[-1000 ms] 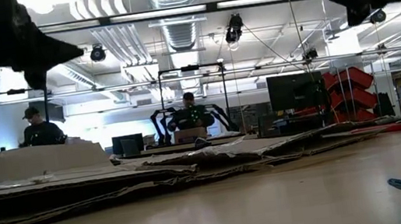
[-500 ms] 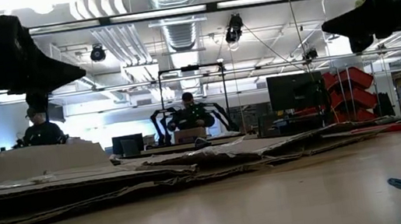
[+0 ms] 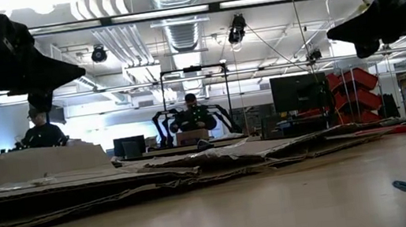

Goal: Unpack boxes
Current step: Return to Home Position

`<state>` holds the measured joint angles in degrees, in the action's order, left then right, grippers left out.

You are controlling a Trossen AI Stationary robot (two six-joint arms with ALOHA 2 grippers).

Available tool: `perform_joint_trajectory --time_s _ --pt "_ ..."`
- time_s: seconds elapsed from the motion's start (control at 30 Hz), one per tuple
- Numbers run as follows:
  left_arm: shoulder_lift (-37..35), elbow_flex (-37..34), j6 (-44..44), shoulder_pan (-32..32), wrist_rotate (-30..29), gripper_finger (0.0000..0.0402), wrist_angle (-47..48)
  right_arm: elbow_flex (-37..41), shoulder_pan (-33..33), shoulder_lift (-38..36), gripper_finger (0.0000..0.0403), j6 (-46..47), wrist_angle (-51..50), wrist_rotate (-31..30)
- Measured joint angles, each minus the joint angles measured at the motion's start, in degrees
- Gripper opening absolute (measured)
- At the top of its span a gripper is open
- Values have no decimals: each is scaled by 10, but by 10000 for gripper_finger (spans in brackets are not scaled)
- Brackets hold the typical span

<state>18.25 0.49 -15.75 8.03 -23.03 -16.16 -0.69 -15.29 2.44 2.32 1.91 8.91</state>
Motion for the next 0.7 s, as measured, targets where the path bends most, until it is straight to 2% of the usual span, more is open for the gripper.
perform_joint_trajectory --time_s 0.7 --pt "15 0 -6 0 -1 0 0 0 0 0 0 7 0 0"
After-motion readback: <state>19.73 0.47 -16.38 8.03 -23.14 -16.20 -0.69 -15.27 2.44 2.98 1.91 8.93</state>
